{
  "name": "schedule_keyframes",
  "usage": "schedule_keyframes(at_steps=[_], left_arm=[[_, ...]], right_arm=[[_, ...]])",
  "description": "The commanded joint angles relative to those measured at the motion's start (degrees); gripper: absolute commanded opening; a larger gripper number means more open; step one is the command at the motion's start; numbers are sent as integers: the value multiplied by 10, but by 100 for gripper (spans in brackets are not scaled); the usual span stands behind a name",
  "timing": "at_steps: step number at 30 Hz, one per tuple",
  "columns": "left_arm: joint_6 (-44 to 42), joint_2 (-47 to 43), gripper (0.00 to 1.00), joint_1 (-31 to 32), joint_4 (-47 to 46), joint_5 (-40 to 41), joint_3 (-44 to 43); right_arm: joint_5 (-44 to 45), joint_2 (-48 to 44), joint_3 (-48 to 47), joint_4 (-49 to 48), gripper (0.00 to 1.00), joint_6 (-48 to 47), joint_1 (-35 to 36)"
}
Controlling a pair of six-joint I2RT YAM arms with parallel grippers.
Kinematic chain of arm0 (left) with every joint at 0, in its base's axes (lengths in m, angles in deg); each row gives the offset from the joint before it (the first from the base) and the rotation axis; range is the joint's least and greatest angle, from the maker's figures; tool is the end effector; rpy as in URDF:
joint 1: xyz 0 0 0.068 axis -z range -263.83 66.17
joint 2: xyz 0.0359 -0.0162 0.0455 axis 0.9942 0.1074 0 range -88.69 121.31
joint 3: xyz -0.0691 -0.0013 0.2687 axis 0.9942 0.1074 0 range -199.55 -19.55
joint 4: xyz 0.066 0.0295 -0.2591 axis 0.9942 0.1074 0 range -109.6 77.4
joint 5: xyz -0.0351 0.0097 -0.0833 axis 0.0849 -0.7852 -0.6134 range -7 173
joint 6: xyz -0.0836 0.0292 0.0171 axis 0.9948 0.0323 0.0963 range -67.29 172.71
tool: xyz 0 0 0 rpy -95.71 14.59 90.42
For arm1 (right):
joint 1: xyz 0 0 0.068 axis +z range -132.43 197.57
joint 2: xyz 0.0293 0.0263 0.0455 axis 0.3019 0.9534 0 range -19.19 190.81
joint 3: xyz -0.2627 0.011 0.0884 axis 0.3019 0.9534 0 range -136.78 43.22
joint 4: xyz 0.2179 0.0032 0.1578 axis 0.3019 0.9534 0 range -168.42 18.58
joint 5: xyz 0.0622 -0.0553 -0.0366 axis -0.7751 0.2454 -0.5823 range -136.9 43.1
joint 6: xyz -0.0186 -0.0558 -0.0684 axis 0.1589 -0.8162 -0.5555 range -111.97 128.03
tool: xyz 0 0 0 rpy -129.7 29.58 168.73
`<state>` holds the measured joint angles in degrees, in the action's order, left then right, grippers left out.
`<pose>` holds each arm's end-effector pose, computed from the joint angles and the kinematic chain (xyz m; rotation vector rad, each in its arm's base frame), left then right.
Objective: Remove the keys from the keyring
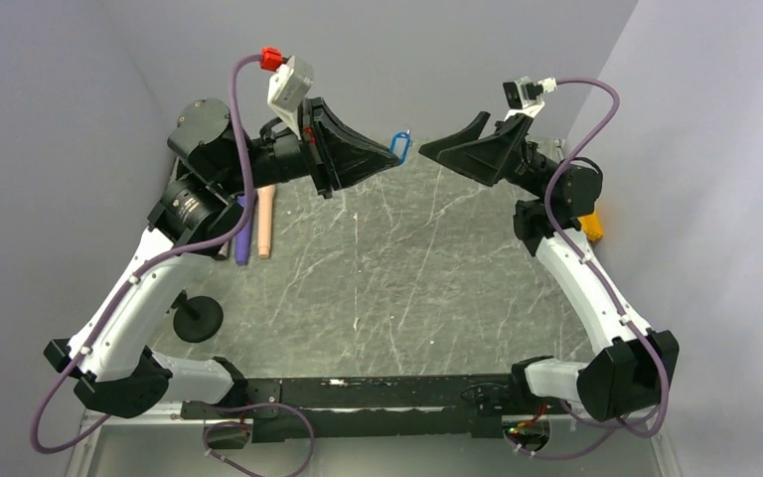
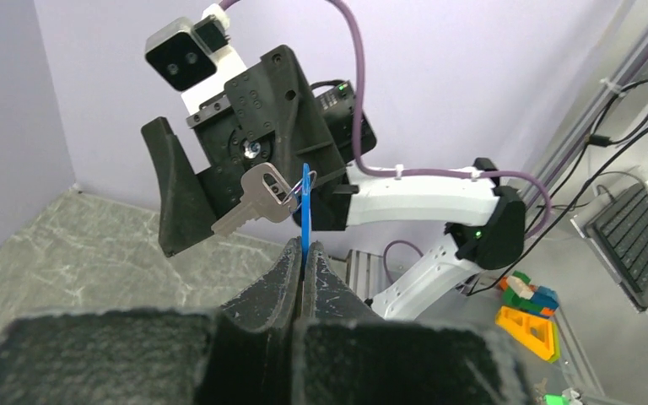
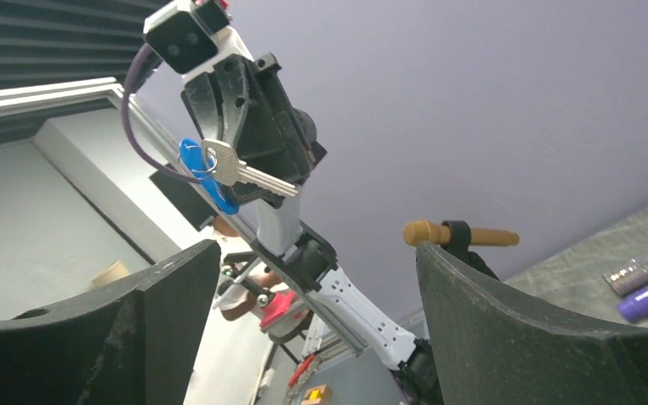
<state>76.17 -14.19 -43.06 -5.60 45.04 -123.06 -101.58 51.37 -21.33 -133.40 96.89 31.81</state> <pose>0.1745 -0.2159 0.5833 0.8156 1.2656 -1.3526 0.2434 0.1296 0.4909 -0.3898 1.2912 1.9092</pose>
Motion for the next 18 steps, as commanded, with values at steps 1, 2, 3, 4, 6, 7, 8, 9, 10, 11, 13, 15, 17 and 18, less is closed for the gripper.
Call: schedule_keyframes(at_steps=[1, 2, 3, 4, 6, 7, 8, 9, 10, 11, 13, 15, 17, 18], left_arm=[[62, 4, 0, -5, -85, -34, -6], [73, 5, 0, -5, -96, -40, -4], [83, 7, 0, -5, -111, -46, -1], [97, 8, 0, -6, -130, -53, 4], [127, 11, 0, -6, -175, -67, 12], [144, 14, 0, -6, -198, -75, 15], [157, 18, 0, -7, -217, -83, 17], [172, 22, 0, -6, -235, -90, 18], [192, 27, 0, -7, -261, -98, 19], [202, 31, 0, -7, -279, -106, 20], [239, 42, 0, -6, -319, -118, 24], [273, 53, 0, -7, -360, -130, 25], [301, 65, 0, -6, -392, -137, 27], [308, 69, 0, -7, -398, -141, 25]], right_arm=[[19, 15, -52, -132, 89, 69, 2], [20, 20, -59, -143, 88, 78, 2], [20, 25, -66, -154, 88, 86, 2], [19, 29, -74, -166, 87, 96, 2], [20, 40, -89, -193, 86, 123, 2], [21, 45, -97, -206, 86, 133, 2], [22, 50, -104, -217, 86, 142, 2], [23, 53, -110, -224, 86, 149, 2], [24, 56, -117, -229, 86, 153, 2], [25, 58, -122, -229, 85, 155, 2], [22, 58, -130, -220, 85, 151, 3], [19, 56, -132, -210, 84, 146, 3], [19, 54, -134, -206, 84, 145, 3], [19, 54, -135, -209, 84, 146, 2]])
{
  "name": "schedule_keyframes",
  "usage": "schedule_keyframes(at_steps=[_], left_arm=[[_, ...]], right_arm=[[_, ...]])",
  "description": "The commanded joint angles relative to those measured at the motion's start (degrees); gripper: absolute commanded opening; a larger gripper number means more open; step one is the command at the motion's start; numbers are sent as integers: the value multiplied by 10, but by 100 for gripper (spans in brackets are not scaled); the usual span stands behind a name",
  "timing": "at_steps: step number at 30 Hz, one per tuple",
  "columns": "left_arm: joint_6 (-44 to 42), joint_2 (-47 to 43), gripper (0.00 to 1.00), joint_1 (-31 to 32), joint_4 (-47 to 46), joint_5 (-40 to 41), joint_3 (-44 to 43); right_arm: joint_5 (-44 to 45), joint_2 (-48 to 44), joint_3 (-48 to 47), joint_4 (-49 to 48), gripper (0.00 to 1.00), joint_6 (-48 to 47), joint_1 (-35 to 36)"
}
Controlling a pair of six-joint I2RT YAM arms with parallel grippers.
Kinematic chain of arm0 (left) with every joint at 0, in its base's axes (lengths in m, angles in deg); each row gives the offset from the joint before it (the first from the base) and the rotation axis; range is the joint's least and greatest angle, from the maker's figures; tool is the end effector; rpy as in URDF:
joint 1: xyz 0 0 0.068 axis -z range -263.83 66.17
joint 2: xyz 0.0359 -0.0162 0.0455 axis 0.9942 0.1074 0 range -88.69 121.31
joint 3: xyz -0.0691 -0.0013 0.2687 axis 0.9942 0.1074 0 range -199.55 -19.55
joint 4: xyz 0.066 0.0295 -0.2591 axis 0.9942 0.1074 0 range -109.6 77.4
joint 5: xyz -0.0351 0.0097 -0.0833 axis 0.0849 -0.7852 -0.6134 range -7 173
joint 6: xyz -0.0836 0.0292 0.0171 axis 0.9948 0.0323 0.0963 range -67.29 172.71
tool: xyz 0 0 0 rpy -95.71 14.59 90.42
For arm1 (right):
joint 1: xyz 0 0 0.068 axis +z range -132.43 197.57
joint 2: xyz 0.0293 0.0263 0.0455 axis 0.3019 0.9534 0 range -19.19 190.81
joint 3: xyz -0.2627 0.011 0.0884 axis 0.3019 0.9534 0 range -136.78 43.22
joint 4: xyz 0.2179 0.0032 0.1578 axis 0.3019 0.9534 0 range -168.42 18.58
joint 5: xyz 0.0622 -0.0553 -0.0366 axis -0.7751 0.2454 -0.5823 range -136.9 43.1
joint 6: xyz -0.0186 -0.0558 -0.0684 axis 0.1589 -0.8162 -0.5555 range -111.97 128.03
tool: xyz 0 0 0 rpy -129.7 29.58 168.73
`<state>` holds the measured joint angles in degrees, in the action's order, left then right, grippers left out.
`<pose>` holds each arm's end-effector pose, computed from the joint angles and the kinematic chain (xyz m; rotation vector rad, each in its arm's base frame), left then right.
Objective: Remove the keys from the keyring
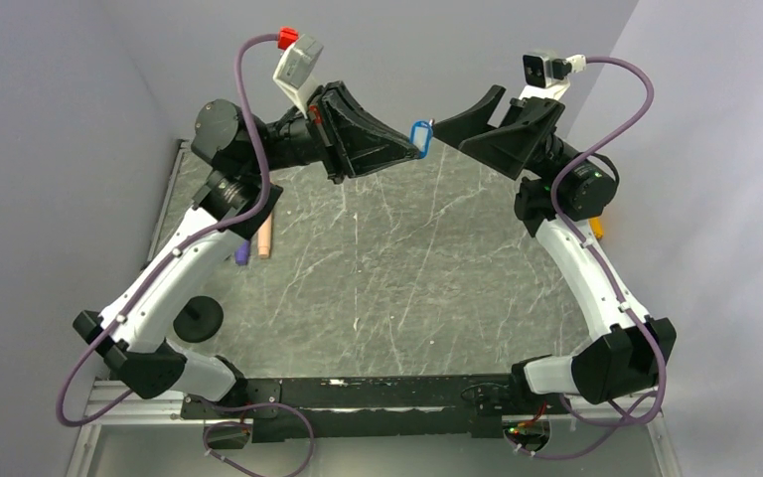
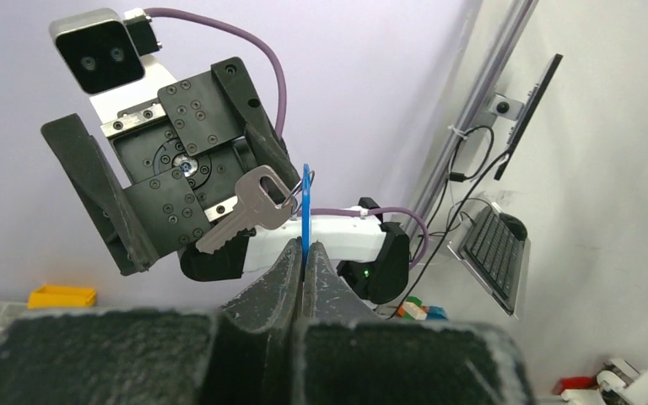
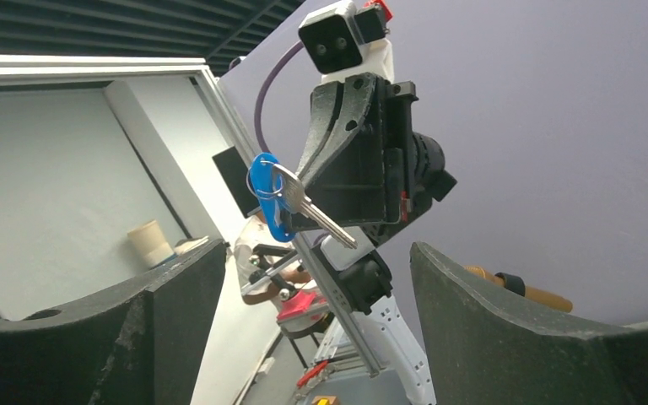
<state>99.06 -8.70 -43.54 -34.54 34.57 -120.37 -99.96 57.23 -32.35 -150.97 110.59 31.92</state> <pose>0.1836 -0.2347 0.5987 0.8423 1.0681 -1.7041 0.2257 0.1242 0.5471 -0.5502 1.0341 1.9969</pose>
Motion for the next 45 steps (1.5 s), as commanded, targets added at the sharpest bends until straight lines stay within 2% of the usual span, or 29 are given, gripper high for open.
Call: schedule_keyframes(at_steps=[1, 7, 17, 29, 45], left_arm=[[80, 18, 0, -2, -108, -37, -4], [93, 28, 0, -1, -124, -38, 5], [82, 25, 0, -2, -110, -30, 18], [88, 28, 0, -2, -115, -21, 25], [87, 27, 0, -1, -120, -18, 28]], right_arm=[[4, -4, -26, -35, 83, 11, 2], [11, -1, -31, -45, 72, 18, 2], [7, -1, -25, -53, 46, 17, 8], [-1, 2, -35, -68, 26, 24, 19], [-17, 1, -34, -56, 26, 13, 44]])
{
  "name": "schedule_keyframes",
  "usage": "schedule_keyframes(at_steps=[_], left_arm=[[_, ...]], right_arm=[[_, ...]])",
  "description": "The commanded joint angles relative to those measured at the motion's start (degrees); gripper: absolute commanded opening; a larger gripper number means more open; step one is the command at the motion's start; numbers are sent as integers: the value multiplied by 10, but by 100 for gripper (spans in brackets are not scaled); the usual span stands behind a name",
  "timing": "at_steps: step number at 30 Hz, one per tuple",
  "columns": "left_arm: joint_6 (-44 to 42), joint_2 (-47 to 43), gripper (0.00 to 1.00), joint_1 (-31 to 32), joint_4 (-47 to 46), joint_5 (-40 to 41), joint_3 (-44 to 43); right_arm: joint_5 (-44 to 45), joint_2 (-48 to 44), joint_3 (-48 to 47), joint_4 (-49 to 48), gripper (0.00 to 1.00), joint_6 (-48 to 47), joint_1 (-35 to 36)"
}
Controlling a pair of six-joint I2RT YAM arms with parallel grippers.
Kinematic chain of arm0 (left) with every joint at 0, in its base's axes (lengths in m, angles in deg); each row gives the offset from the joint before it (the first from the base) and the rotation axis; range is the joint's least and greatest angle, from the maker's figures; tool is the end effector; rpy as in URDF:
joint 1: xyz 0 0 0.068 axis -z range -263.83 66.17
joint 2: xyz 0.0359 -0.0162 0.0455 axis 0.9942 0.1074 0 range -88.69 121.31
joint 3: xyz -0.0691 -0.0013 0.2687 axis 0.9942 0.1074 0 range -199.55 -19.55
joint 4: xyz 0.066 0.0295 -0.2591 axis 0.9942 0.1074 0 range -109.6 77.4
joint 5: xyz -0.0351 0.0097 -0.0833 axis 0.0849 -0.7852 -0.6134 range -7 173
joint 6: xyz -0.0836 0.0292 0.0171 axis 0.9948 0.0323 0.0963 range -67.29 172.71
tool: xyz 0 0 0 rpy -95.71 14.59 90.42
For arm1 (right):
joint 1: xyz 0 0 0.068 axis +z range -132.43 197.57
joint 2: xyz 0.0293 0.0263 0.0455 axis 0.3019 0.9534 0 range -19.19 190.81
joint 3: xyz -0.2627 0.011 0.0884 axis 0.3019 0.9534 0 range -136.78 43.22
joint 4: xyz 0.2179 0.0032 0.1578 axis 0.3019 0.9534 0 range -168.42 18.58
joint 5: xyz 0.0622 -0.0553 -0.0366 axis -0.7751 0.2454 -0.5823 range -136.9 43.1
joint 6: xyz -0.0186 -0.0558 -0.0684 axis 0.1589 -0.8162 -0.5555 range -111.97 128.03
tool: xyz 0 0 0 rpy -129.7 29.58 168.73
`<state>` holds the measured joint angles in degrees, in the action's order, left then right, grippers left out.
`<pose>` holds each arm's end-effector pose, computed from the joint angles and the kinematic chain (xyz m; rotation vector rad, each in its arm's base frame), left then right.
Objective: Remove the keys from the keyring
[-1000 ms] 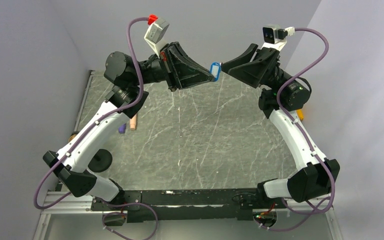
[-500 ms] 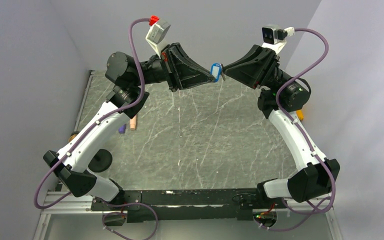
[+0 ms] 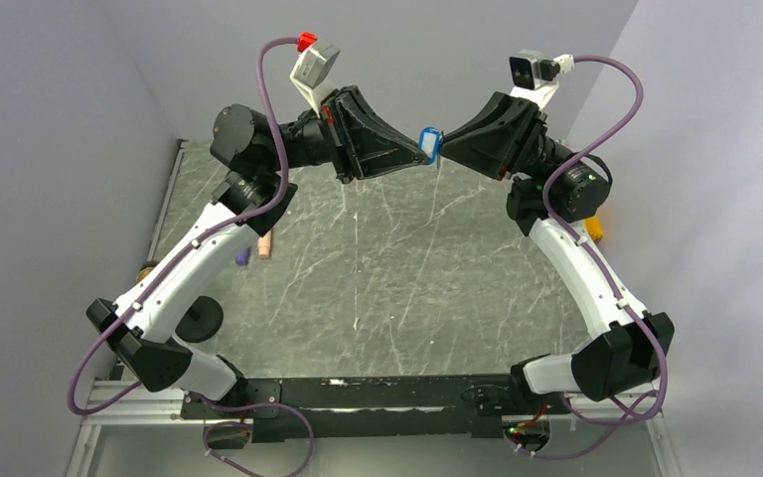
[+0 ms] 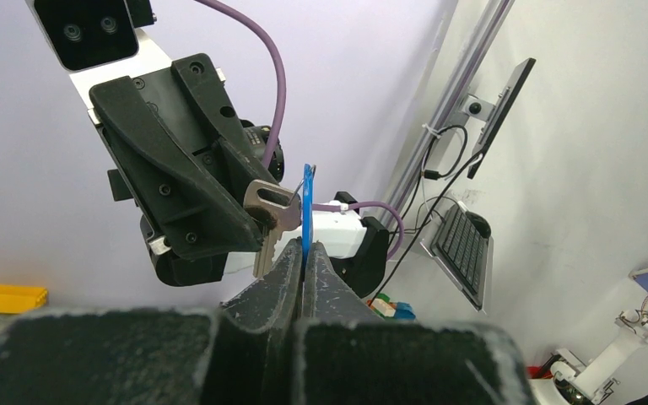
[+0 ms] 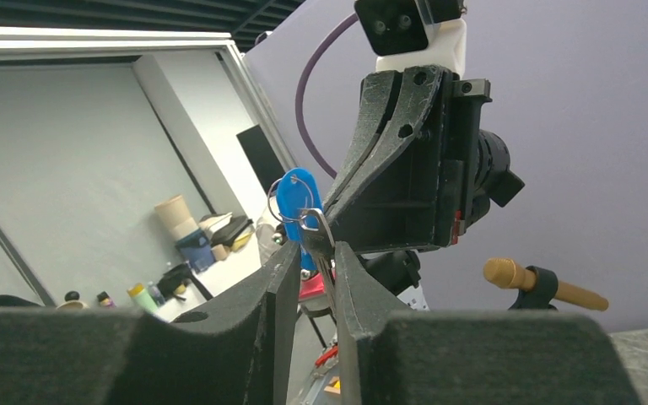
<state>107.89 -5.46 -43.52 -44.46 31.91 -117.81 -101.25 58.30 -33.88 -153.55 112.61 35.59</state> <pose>0.1979 -0.2501 0.5839 0.8491 1.0790 -1.8290 0.2149 0.1388 0.5507 -0.6377 1.0168 2.0587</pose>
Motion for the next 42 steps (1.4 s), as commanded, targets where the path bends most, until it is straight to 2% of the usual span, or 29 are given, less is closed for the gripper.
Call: schedule_keyframes(at_steps=[1, 4, 8, 15, 18, 23, 27, 31, 32, 37, 42], left_arm=[[-3, -5, 0, -2, -20, 9, 2], [-3, -5, 0, -2, -18, 9, 2], [-9, -8, 0, -2, -11, 11, 6], [-34, -19, 0, -2, 29, 14, 12], [-59, -27, 1, -2, 59, 18, 14], [-112, -42, 25, -2, 133, 22, 9], [-171, -55, 57, -4, 214, 29, -4], [-228, -81, 95, -11, 299, 53, -5], [-240, -88, 99, -13, 310, 60, -3], [-308, -132, 99, -19, 358, 134, 19], [-377, -178, 99, -25, 355, 193, 74]], right_arm=[[-3, -9, -17, -30, 26, -7, 7], [-3, -11, -16, -29, 25, -10, 8], [-6, -12, -19, -22, 18, -14, 9], [-13, -25, -5, 8, 0, -31, 9], [-18, -35, 3, 31, 0, -46, 9], [-30, -53, 11, 87, 0, -83, 9], [-47, -68, 15, 146, 0, -126, 9], [-69, -94, 13, 269, 0, -221, 8], [-71, -101, 11, 308, 0, -255, 9], [-70, -133, -9, 529, 0, -404, 8], [-59, -150, -19, 668, 0, -494, 9]])
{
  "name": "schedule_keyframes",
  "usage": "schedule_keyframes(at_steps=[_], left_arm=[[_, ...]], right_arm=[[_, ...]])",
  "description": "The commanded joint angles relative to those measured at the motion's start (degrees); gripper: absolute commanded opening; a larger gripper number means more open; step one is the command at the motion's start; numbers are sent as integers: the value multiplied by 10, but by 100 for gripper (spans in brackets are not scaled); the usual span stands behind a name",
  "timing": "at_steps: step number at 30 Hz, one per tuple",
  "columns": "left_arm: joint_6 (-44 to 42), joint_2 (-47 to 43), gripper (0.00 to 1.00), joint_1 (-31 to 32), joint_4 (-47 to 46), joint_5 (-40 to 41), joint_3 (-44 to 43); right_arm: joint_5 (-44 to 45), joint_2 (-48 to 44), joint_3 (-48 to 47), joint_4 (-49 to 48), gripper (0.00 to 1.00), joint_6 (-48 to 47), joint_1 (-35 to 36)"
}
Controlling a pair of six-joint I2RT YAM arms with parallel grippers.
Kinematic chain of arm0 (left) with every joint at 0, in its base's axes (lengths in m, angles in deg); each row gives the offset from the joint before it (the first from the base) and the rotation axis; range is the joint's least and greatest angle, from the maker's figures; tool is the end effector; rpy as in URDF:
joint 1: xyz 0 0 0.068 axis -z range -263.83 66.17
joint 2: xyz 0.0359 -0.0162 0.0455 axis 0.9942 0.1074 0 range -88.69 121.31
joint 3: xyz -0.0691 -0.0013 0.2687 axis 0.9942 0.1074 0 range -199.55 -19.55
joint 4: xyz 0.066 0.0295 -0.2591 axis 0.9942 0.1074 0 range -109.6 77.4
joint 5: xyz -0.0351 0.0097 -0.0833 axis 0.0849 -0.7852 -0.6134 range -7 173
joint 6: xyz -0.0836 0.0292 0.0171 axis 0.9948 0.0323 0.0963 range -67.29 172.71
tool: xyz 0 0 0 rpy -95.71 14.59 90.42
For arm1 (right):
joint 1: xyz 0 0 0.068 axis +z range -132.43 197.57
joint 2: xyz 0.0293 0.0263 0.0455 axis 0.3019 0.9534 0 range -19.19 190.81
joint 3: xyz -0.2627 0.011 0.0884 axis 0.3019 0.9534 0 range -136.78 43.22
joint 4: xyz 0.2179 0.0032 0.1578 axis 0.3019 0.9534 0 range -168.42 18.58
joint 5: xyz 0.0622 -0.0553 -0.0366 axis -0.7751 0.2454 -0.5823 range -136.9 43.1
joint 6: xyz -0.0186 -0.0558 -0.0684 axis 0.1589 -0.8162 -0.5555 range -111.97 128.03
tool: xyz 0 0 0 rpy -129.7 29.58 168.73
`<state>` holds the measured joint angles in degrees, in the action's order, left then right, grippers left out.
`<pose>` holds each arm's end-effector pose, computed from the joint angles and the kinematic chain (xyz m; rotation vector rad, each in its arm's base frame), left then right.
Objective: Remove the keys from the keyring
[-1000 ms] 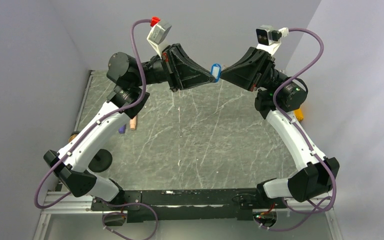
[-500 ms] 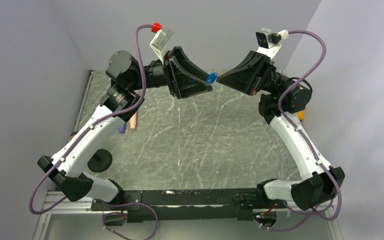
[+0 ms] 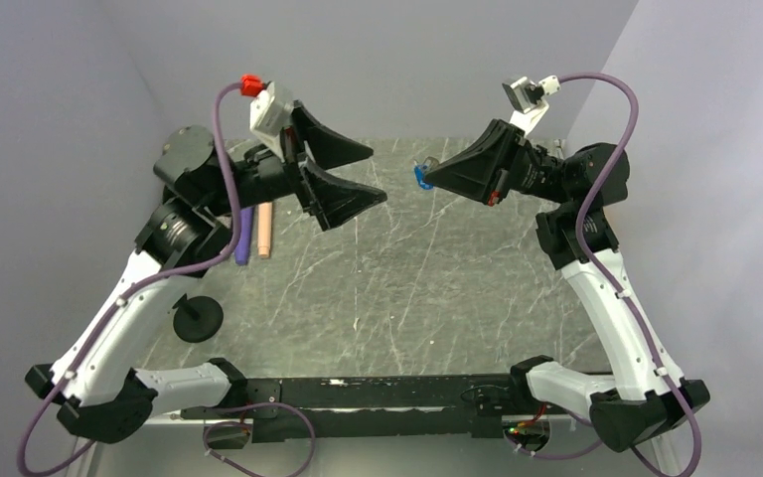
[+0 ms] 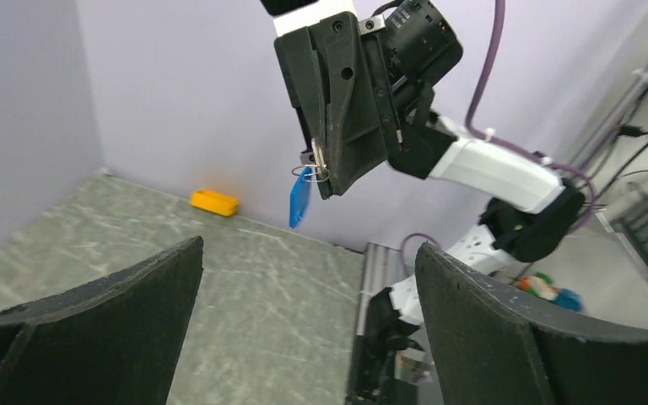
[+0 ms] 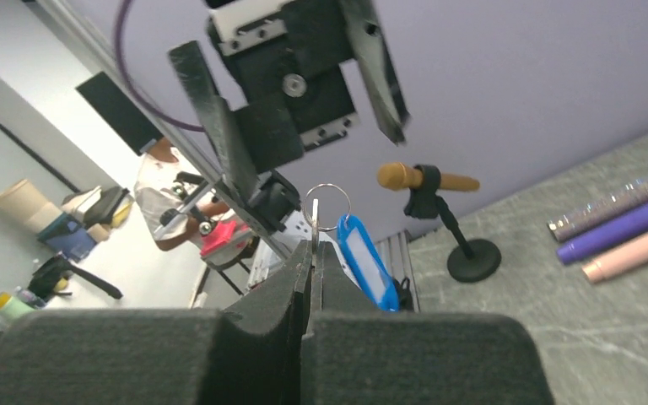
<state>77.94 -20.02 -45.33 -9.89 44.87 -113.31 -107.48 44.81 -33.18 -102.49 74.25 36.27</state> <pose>0.1713 -0.1998 0.5619 0.7727 1.2846 -1.3468 0.1934 0.1396 0.5354 -0.6418 1.3497 1.7281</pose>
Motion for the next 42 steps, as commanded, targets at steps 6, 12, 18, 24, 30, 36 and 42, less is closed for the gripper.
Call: schedule_keyframes(at_steps=[6, 12, 18, 24, 30, 36, 42], left_arm=[[-96, 7, 99, -69, 62, -45, -40], [-110, 29, 95, -86, 40, -117, -54], [-206, 0, 90, -81, 12, -78, 7], [-299, -28, 77, -66, -51, -64, 74], [-402, -39, 78, -8, -93, -32, 113], [-437, -15, 72, -3, -99, -82, 84], [-433, 9, 67, -3, -59, -131, 43]], right_arm=[[-9, -28, -16, 216, 0, -139, 2], [-45, -32, -24, 257, 0, -160, 2], [-49, -30, 0, 167, 0, -37, 2], [-37, -25, 42, 41, 0, 106, 2], [-53, -9, 47, 0, 0, 150, 2], [-83, 4, 66, -65, 0, 204, 2], [-103, 9, 66, -71, 0, 204, 2]])
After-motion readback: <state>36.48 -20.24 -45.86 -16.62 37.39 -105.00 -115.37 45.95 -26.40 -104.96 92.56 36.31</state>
